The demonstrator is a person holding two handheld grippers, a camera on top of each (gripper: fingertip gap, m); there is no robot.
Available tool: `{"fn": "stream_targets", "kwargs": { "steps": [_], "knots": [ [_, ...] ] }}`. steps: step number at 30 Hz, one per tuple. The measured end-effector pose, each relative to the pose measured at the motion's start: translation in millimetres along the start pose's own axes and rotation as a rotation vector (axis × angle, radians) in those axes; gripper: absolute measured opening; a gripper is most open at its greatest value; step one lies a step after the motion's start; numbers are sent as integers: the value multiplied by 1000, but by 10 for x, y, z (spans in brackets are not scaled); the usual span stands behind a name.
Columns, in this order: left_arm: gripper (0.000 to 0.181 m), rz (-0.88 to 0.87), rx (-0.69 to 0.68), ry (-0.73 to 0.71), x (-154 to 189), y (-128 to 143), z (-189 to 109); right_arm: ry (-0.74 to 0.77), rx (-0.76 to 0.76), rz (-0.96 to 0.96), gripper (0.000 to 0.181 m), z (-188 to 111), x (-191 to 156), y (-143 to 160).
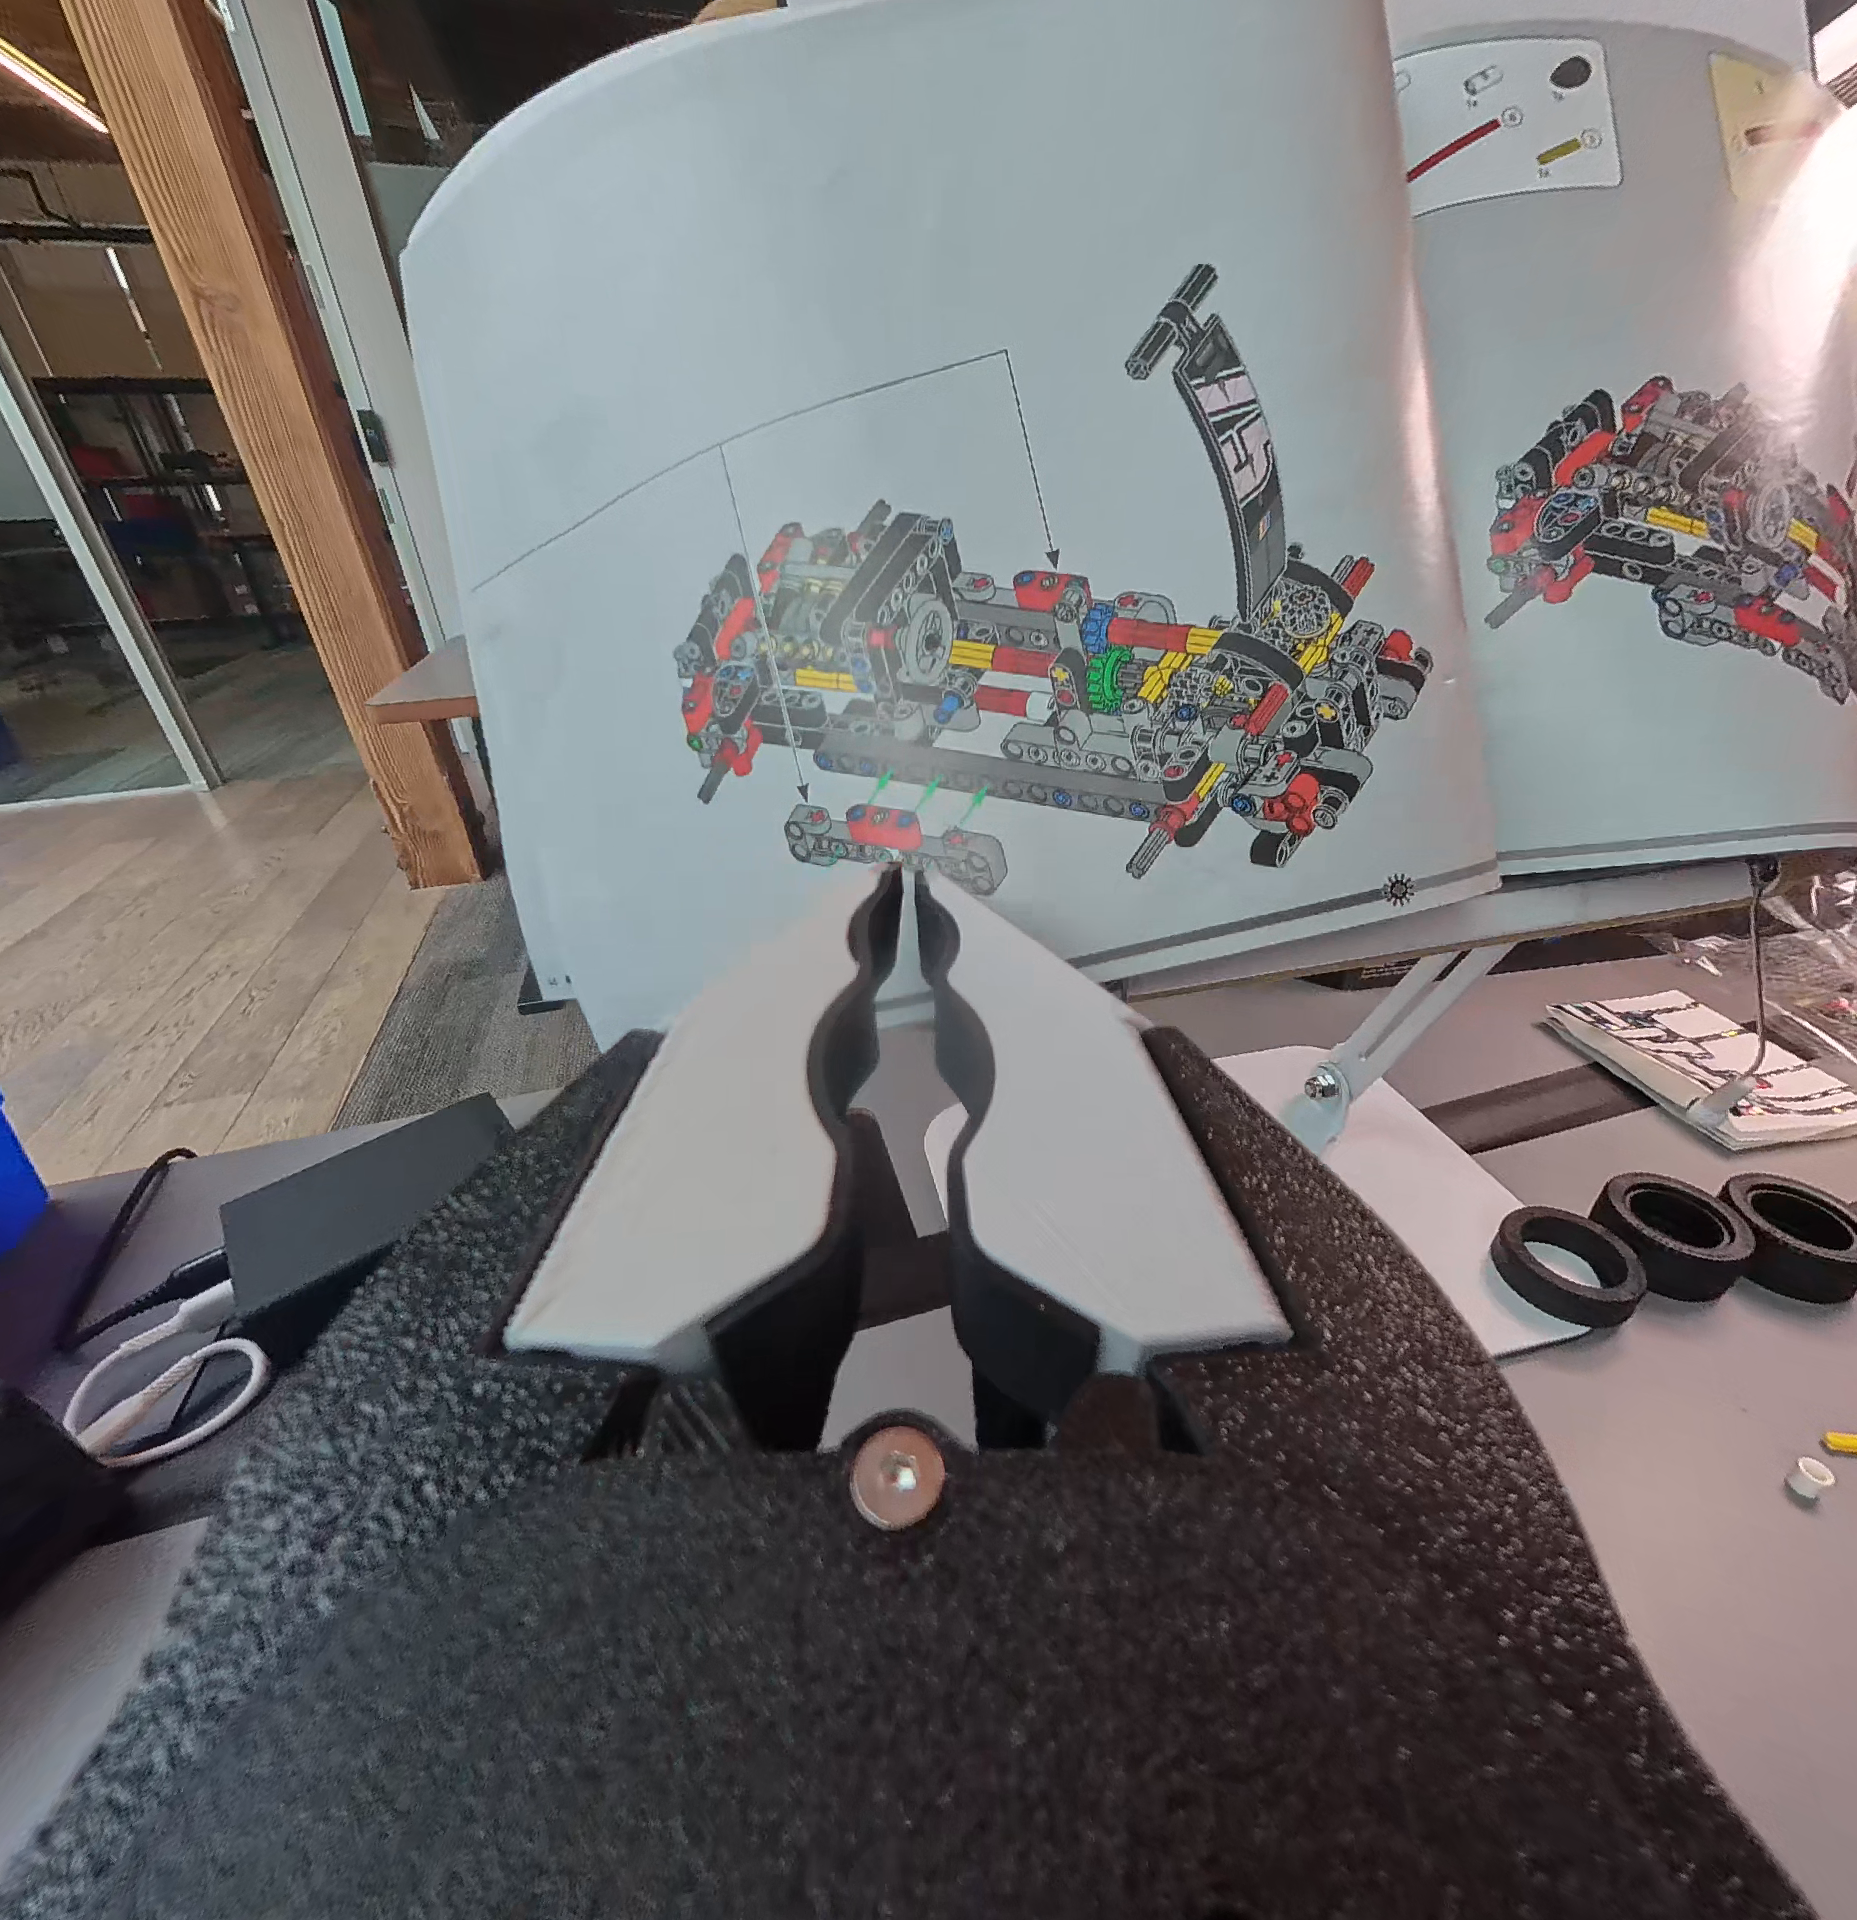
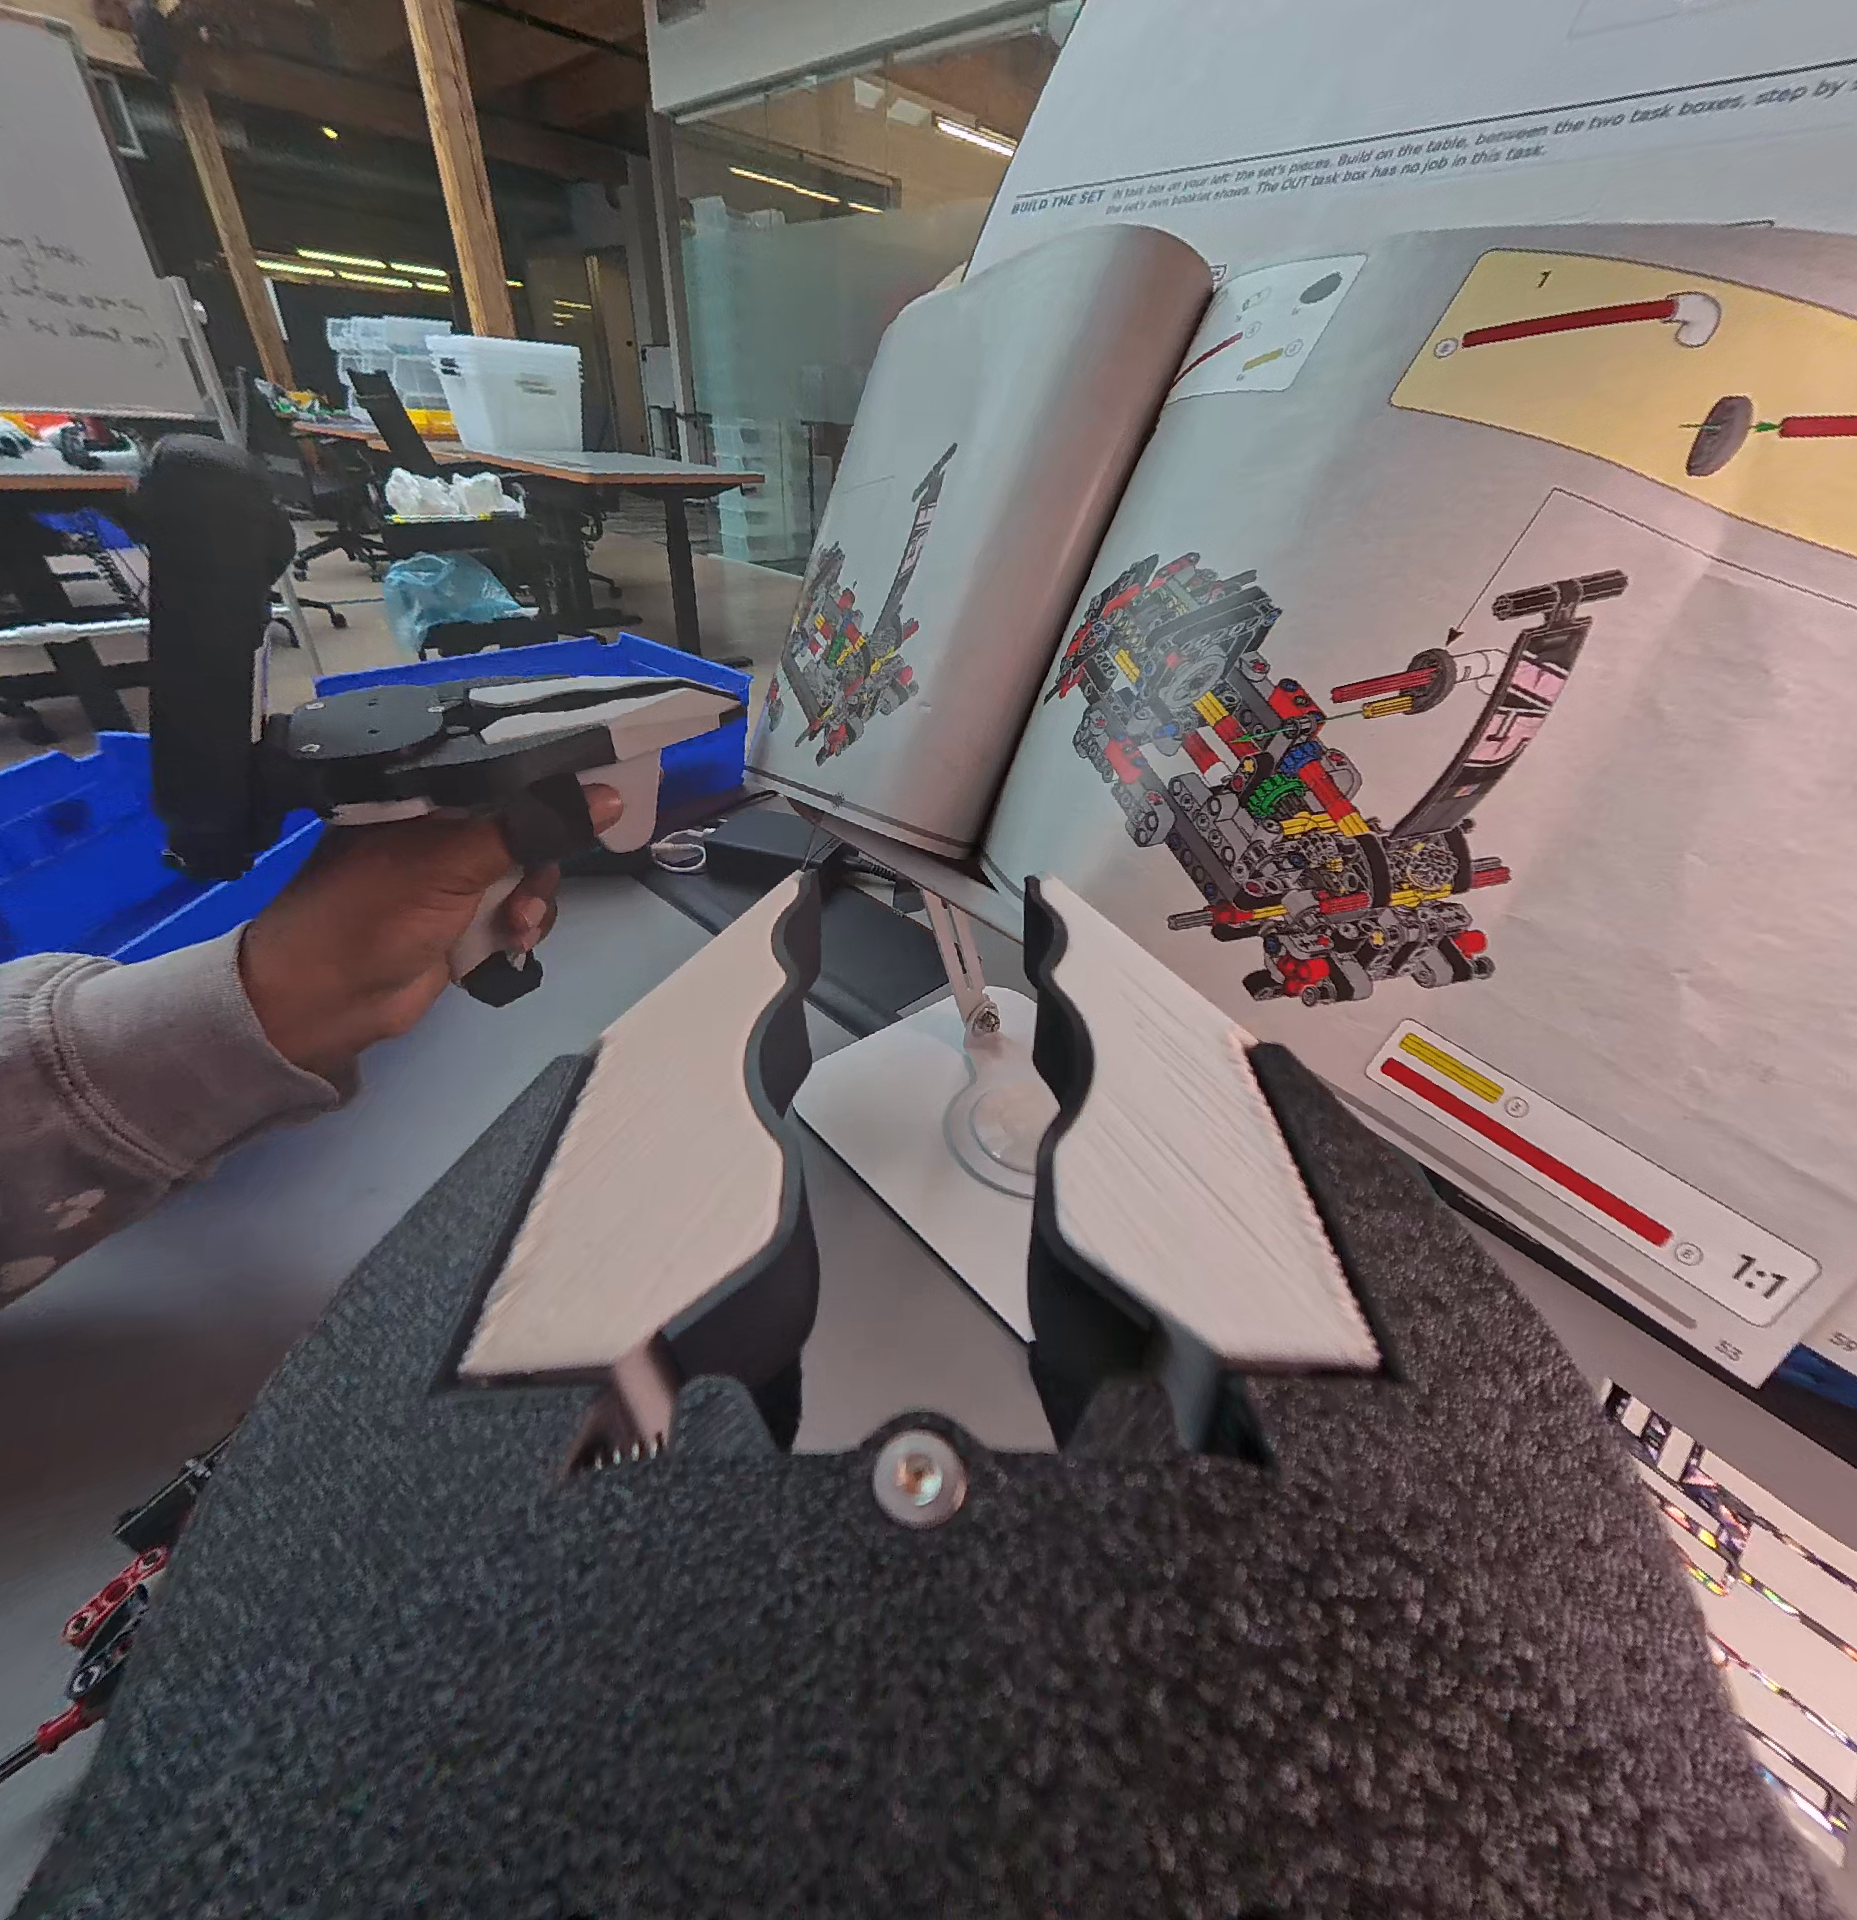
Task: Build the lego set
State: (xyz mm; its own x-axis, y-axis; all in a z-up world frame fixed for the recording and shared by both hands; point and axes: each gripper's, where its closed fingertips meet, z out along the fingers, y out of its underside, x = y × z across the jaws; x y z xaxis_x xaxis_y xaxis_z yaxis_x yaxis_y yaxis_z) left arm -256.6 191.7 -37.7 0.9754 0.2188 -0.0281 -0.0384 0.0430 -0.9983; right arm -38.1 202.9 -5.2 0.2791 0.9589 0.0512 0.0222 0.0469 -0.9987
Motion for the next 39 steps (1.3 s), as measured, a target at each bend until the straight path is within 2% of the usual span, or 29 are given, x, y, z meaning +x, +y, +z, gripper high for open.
{"fn": "stream_targets", "kwargs": {
  "steps": [1,9,12,15,18,20,22,23,25,29,32,34,36,39],
  "knots": [
    [2,-14,2,-1,-6,9,-4,-1,0,-4,39,-4,-10,-7],
    [3,-41,16,-9,-36,41,-6,4,16,-15,39,-58,-8,-85],
    [6,-9,74,54,74,-144,-99,-8,22,-4,39,-61,-30,-104],
    [18,12,86,232,383,-381,-254,-29,44,-15,38,-112,-109,-222],
    [26,29,64,454,805,-570,-513,-88,73,-88,21,-263,-309,-444],
    [31,55,-14,595,1105,-545,-730,-120,63,-186,9,-399,-467,-548],
    [45,79,-140,743,1405,-341,-1009,-147,-8,-293,6,-501,-606,-501],
    [54,101,-213,795,1503,-166,-1165,-170,-59,-334,6,-548,-689,-414],
    [58,147,-313,829,1563,229,-1457,-275,-194,-395,7,-702,-937,-43],
    [60,92,-453,827,1551,877,-1907,-507,-516,-441,14,-1142,-1453,1203],
    [72,103,-570,837,1603,1252,-2115,-453,-657,-602,28,-1176,-1472,1918],
    [76,135,-601,833,1633,1381,-2186,-423,-675,-690,30,-1098,-1465,2076],
    [76,160,-597,851,1676,1413,-2244,-423,-677,-697,30,-993,-1472,2140],
    [77,212,-586,875,1660,1433,-2320,-478,-697,-749,15,-941,-1504,2174]
  ]
}}
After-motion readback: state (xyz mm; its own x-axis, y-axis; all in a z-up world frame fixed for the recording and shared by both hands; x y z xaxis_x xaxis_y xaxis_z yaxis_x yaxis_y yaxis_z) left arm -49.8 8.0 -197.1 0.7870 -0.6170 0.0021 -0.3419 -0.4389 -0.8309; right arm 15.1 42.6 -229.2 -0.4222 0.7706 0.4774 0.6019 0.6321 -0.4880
